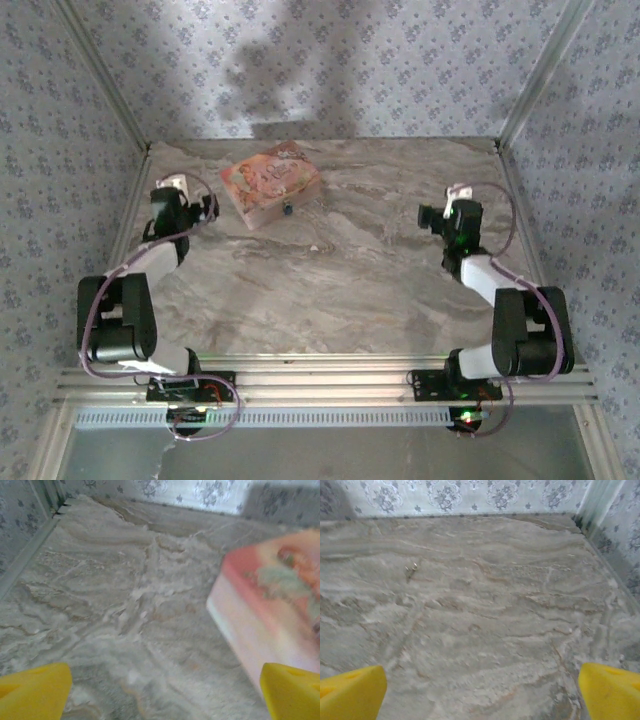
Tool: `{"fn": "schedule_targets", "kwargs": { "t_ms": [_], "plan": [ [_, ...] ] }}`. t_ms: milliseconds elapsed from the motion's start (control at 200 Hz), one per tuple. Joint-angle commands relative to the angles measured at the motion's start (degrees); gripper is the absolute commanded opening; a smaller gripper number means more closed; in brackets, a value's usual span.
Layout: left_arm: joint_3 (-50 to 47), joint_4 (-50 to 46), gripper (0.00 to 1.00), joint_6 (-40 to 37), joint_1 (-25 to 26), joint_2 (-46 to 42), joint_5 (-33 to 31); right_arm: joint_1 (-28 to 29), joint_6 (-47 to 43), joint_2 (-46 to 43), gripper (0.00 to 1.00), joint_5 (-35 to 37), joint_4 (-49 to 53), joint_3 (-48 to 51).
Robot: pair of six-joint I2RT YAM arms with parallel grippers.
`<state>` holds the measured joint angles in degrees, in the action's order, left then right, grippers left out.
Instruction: Unlock the padlock with the key
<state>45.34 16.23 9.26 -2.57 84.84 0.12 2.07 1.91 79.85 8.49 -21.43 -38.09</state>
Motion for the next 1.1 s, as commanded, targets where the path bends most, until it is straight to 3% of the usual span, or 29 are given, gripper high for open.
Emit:
{"fn": "schedule_targets", "kwargs": {
  "t_ms": [0,105,215,450,695,949,1099],
  "plan": [
    [6.0,-9.1,0.90,10.1,0.0,3.3,8.9,0.5,9.0,2.2,0.99,-1.7,19.7,-9.6],
    [14.2,-14.0,0.82,15.2,2.1,10.1,16.3,1.6,13.5,7.0,0.97,-3.5,27.3,-16.9],
    [20.7,-19.5,0.76,14.8,5.6,15.8,18.4,4.3,15.6,9.6,0.97,-4.5,29.5,-20.4],
    [18.0,-20.5,0.71,16.2,8.7,16.7,20.4,9.9,16.8,12.5,0.97,-4.4,32.9,-24.9],
    [5.5,-23.7,0.71,15.5,6.6,7.3,18.0,15.5,17.0,18.2,0.96,-4.9,39.5,-35.4],
    [-5.3,-27.5,0.75,16.7,-2.7,-9.1,13.6,24.6,21.5,29.8,0.92,-11.7,42.2,-50.0],
    [-9.5,-21.2,0.81,18.4,-3.4,-14.9,11.1,31.3,22.9,39.5,0.77,-15.7,42.3,-60.7]
  ]
}}
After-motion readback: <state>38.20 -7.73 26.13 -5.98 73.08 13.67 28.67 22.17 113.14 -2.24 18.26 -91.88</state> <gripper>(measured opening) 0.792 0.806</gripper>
